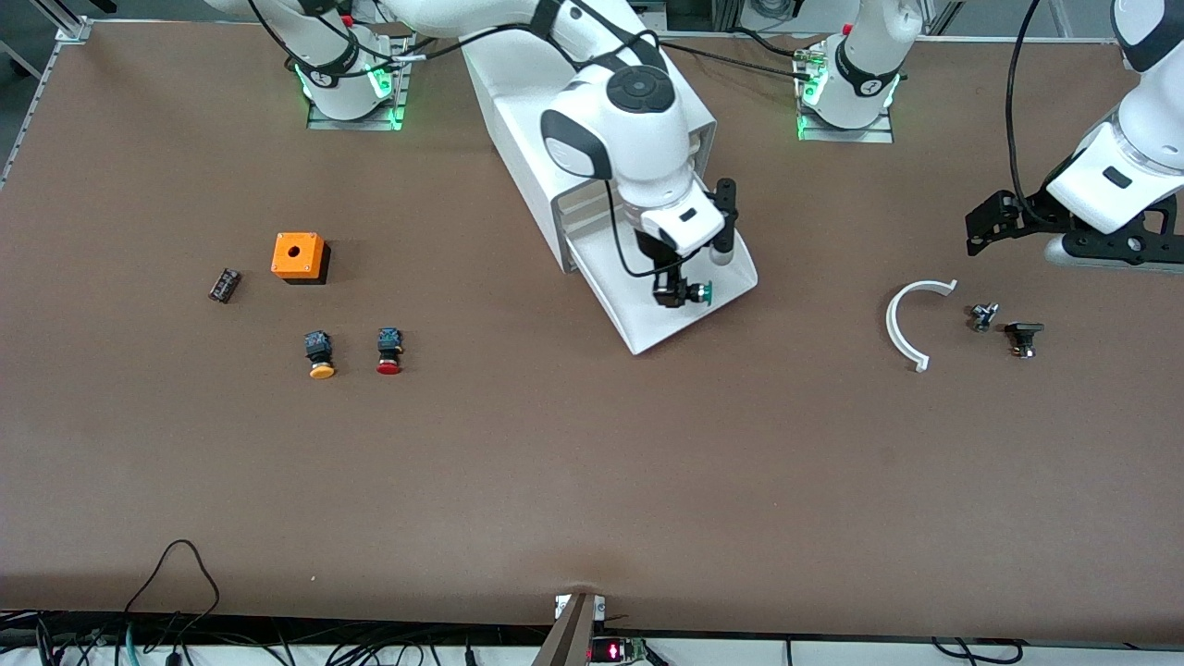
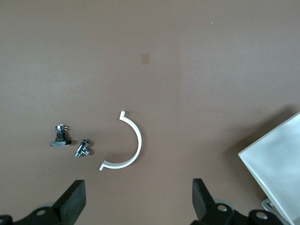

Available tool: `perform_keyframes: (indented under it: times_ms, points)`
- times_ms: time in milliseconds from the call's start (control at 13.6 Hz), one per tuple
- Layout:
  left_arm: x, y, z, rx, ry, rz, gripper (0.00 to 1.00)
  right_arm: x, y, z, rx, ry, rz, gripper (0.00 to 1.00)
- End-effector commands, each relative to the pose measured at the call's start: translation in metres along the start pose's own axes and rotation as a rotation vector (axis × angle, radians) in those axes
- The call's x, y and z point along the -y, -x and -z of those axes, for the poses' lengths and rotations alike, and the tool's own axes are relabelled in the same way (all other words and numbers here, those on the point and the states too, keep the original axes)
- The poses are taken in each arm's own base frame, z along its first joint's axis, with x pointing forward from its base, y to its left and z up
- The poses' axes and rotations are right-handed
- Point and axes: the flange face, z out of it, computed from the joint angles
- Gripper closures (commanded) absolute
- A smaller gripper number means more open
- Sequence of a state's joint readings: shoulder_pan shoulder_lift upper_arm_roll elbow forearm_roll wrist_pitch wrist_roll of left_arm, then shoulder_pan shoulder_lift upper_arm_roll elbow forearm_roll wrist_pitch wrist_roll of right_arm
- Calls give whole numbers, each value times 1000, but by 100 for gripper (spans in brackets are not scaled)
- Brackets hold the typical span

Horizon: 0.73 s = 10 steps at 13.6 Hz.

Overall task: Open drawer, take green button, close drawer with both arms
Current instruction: 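Lift the green button out of the drawer with the right gripper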

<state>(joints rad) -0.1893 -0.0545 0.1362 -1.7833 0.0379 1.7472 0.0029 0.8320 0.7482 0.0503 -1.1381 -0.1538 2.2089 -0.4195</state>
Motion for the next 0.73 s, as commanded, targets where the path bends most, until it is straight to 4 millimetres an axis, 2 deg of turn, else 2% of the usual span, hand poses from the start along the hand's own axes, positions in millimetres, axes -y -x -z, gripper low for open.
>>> perform_keyframes:
  times_ms: [0,73,293,514,660]
  points:
    - [-9,-4,6,7,-18,-4,0,-51,49,11,36,9,-194,69]
    - [-12,-3,7,5,-18,-7,0,-65,64,11,50,9,-279,69]
    - [-12,-3,7,5,-18,4,0,-87,118,0,116,13,-600,69]
    - [-11,-2,6,19,-18,5,0,-119,182,-19,197,20,-837,69]
    - [-12,-1,5,22,-19,4,0,-130,221,-33,256,20,-1001,69]
